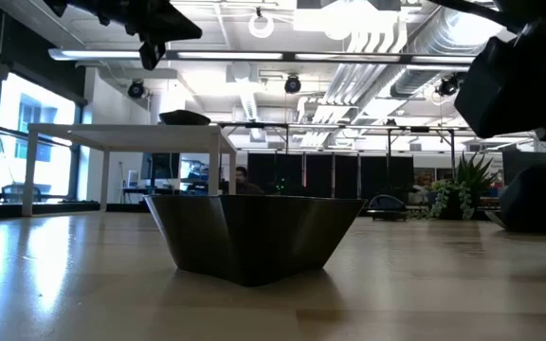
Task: Pick & Place Mini shaped plates
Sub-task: Stack the black square plate on top of the other black square plate on the shelf
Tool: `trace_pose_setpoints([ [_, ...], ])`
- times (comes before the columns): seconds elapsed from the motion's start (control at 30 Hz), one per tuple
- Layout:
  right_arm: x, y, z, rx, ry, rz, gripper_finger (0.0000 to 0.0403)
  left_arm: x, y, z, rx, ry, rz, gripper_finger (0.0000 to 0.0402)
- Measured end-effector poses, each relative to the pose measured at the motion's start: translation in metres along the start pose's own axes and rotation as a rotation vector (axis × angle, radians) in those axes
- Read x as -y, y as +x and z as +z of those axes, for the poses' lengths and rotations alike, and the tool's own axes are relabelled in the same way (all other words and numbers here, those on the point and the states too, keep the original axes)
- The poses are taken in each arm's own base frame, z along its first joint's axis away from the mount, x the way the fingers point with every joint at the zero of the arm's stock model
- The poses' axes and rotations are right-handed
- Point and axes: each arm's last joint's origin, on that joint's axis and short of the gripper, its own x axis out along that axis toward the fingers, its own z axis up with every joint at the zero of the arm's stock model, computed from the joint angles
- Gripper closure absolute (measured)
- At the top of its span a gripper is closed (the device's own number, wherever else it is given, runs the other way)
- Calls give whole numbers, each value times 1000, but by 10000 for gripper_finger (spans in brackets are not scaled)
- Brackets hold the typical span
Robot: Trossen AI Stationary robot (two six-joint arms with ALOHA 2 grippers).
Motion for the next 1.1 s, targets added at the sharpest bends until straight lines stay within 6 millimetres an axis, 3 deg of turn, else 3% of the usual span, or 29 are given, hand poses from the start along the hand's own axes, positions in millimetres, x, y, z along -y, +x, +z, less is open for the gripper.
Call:
trace_pose_setpoints([
  [0.2,-7,-11,5,54,40,45,398,0,0,-1,-9,-3,3,401],
  [0.53,-16,-80,18,317,162,42,398,0,0,-2,-19,-13,-4,401],
  [0.8,4,-142,37,652,268,-33,395,0,0,-1,-19,-13,-8,402],
  [1.1,45,-188,64,965,347,-115,394,-1,6,-4,-57,-115,-49,402],
])
